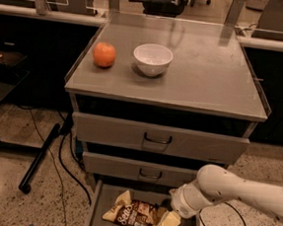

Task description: Pick brown chip bag from bottom drawer and place on counter

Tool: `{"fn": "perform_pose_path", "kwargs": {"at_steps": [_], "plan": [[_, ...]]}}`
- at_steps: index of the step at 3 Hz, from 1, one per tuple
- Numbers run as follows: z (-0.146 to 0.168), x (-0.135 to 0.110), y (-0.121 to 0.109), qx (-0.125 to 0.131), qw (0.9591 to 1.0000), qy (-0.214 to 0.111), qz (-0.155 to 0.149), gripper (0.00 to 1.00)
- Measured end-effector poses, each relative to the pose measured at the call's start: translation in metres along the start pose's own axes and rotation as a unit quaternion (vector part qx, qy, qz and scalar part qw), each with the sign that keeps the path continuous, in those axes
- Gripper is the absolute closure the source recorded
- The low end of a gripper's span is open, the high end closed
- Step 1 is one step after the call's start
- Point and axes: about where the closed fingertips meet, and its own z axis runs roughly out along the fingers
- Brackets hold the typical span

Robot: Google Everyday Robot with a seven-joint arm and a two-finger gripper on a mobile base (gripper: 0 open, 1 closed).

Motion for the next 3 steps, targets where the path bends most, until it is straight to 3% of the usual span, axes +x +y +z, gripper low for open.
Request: {"fn": "perform_pose_path", "kwargs": {"at_steps": [1,2,3], "plan": [[0.041,0.012,-0.007,-0.023,0.9993,-0.03,-0.001,0.0],[0.042,0.012,-0.006,-0.024,0.9993,-0.03,-0.002,0.0],[0.071,0.017,-0.001,-0.042,0.9987,-0.03,-0.004,0.0]]}}
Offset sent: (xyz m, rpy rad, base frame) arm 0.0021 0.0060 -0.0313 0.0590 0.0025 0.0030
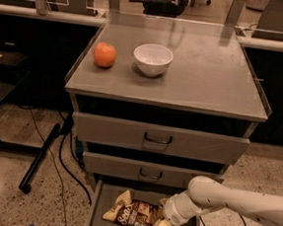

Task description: Pick brown chip bag from bottom drawer and place on counter

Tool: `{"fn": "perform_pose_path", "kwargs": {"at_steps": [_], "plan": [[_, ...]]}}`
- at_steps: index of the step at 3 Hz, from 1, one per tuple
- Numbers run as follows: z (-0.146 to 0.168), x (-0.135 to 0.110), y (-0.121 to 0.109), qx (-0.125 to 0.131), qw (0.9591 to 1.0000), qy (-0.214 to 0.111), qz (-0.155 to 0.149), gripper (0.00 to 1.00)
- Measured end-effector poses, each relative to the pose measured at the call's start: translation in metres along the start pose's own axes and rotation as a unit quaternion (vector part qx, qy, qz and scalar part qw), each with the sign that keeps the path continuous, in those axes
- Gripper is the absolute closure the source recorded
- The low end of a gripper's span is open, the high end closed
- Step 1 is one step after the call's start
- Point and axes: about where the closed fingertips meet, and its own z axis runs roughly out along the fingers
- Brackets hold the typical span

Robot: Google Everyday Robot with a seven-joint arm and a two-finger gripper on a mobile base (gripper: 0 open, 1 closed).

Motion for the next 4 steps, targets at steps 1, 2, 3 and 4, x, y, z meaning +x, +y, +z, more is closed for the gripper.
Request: {"fn": "perform_pose_path", "kwargs": {"at_steps": [1,2,3,4], "plan": [[0.067,0.014,-0.026,-0.019,0.9998,0.001,0.006,0.0],[0.066,0.015,-0.021,-0.023,0.9997,-0.003,-0.004,0.0],[0.091,0.019,-0.031,0.001,0.9999,-0.011,-0.005,0.0],[0.11,0.024,-0.077,0.043,0.9985,-0.033,0.007,0.0]]}}
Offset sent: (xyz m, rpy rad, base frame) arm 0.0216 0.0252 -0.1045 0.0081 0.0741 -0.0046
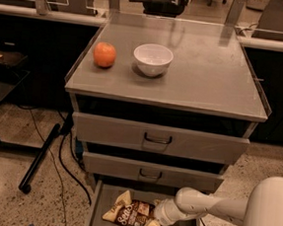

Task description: Pick brown chip bag from bottom drawer and place on counter

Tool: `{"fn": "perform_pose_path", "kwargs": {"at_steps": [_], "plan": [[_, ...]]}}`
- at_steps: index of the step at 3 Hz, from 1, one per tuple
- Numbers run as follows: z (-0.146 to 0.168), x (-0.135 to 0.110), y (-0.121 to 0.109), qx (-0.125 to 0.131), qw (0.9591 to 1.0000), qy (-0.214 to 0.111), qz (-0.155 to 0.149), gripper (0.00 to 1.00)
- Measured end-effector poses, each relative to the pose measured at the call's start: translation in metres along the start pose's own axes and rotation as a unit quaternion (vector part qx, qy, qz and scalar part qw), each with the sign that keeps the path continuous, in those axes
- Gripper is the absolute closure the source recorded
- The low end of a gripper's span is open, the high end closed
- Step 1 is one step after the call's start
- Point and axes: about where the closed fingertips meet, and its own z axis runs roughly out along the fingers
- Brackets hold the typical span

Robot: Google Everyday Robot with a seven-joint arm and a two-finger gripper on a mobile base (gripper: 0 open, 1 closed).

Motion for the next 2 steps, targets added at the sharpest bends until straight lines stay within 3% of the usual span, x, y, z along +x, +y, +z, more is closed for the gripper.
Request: {"fn": "perform_pose_path", "kwargs": {"at_steps": [2], "plan": [[0.015,0.008,-0.003,-0.001,1.0,0.0,0.008,0.0]]}}
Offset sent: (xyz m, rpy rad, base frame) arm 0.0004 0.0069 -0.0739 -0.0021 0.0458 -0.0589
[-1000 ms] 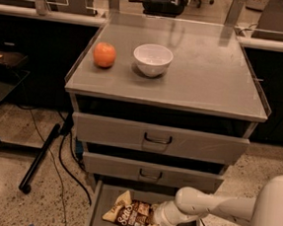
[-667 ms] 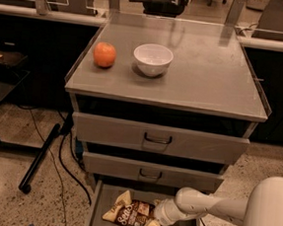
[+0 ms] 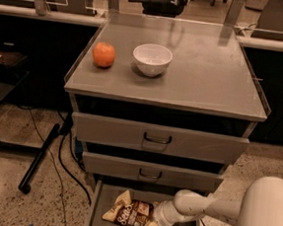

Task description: Pick brown chip bag from bottom drawer and place on counter

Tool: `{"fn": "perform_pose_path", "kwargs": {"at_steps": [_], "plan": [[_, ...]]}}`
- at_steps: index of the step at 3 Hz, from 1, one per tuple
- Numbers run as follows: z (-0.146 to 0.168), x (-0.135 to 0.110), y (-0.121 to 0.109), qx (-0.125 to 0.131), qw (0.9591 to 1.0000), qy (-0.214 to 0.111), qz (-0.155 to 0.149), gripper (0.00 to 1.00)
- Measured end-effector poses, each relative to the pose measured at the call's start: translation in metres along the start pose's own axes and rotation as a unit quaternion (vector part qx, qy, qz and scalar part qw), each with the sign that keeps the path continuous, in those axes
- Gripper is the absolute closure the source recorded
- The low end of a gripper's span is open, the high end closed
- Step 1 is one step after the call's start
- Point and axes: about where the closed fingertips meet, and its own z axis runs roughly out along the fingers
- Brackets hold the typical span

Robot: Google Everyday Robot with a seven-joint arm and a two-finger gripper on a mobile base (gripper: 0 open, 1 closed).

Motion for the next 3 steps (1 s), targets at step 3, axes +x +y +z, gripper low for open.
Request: {"fn": "perform_pose_path", "kwargs": {"at_steps": [3], "plan": [[0.062,0.023,-0.03,0.009,0.9996,-0.008,0.027,0.0]]}}
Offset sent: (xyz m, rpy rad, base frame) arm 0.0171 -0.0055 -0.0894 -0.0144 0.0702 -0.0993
